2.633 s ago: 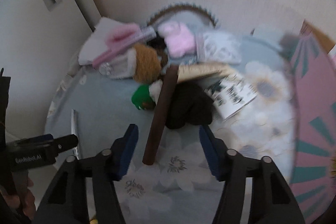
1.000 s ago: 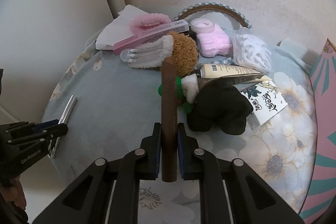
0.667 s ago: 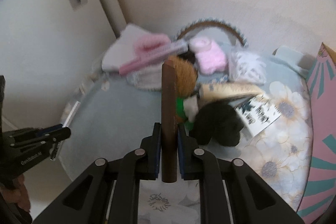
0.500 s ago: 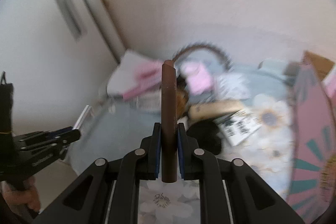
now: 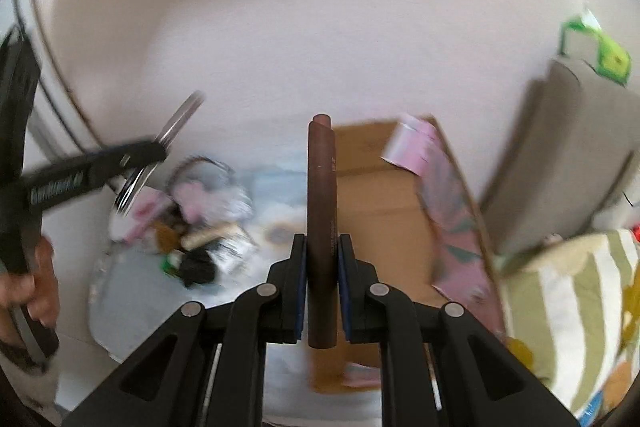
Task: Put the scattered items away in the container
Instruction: 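Carry both items to the cardboard box and open both grippers to drop them, then return the left gripper to the table and grasp the pink UNMV box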
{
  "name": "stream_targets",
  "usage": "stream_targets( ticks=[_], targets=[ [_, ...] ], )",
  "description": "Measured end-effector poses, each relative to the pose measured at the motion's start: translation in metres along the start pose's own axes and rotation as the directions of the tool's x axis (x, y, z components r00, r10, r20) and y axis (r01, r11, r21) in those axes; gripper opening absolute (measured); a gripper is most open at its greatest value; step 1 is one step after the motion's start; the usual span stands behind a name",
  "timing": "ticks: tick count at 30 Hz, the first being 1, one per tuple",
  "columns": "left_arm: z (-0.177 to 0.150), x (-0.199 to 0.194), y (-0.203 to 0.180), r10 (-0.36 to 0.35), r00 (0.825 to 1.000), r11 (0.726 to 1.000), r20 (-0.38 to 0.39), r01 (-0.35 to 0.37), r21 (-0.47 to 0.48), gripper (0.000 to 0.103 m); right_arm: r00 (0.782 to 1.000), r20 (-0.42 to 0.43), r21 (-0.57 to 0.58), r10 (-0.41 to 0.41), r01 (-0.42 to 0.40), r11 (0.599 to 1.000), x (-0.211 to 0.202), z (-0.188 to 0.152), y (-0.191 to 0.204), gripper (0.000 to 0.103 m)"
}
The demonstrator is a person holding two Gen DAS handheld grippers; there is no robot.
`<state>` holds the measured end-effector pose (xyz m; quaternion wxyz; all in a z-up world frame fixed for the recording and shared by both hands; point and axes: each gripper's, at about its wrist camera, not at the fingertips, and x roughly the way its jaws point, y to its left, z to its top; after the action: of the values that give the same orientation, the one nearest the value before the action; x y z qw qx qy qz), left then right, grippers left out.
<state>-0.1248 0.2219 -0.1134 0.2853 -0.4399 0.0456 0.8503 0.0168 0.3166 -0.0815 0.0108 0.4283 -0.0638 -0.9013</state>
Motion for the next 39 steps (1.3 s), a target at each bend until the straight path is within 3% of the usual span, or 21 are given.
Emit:
stream_targets(
  ticks=[4, 8, 14, 15, 16, 18, 19, 20, 26, 32, 39],
  targets=[
    [0.011, 0.063, -0.032, -0.043, 0.995, 0.999, -0.088, 0.046, 0.026, 0.013, 0.996, -0.083, 0.034, -0.017, 0.02, 0.999, 0.034, -0.014, -0.029, 0.013],
    [0.014, 0.106, -0.053, -0.036, 0.987, 0.998, -0.154, 0.042, 0.039, 0.013, 0.993, -0.122, 0.066, -0.006, 0.014, 0.998, 0.062, -0.022, -0.048, 0.013],
    [0.01, 0.133, -0.059, -0.04, 0.984, 0.998, -0.172, 0.048, 0.04, 0.016, 0.988, -0.156, 0.084, 0.021, -0.008, 0.996, 0.081, -0.024, -0.065, 0.013],
    [0.011, 0.13, -0.059, -0.052, 0.984, 0.998, -0.171, 0.059, 0.037, 0.034, 0.987, -0.161, 0.078, 0.014, -0.002, 0.997, 0.083, -0.024, -0.066, 0.013],
    [0.011, 0.13, -0.06, -0.058, 0.984, 0.997, -0.167, 0.065, 0.033, 0.064, 0.986, -0.167, 0.072, 0.008, 0.004, 0.997, 0.084, -0.024, -0.066, 0.017],
    [0.012, 0.123, -0.061, -0.057, 0.989, 0.998, -0.136, 0.061, 0.025, 0.086, 0.983, -0.182, 0.045, -0.024, 0.032, 0.998, 0.086, -0.024, -0.067, 0.035],
    [0.013, 0.116, -0.06, -0.069, 0.992, 0.997, -0.11, 0.071, 0.021, 0.087, 0.984, -0.173, 0.032, -0.04, 0.046, 0.998, 0.084, -0.024, -0.066, 0.046],
    [0.014, 0.112, -0.059, -0.075, 0.992, 0.997, -0.097, 0.078, 0.017, 0.087, 0.986, -0.159, 0.026, -0.044, 0.049, 0.998, 0.08, -0.023, -0.067, 0.049],
    [0.014, 0.072, -0.029, -0.044, 0.998, 0.998, -0.042, 0.042, -0.05, 0.087, 0.997, -0.081, 0.037, -0.011, 0.014, 0.999, 0.056, -0.018, -0.069, 0.051],
    [-0.005, 0.014, 0.035, 0.024, 1.0, 0.988, 0.0, -0.024, -0.15, 0.087, 1.0, 0.017, 0.018, 0.001, -0.001, 1.0, 0.032, 0.001, -0.052, 0.051],
    [-0.061, -0.064, 0.136, 0.215, 0.977, 0.926, -0.004, -0.205, -0.318, 0.088, 0.989, 0.08, -0.019, 0.124, -0.123, 0.992, 0.011, 0.025, -0.003, 0.057]
  ],
)
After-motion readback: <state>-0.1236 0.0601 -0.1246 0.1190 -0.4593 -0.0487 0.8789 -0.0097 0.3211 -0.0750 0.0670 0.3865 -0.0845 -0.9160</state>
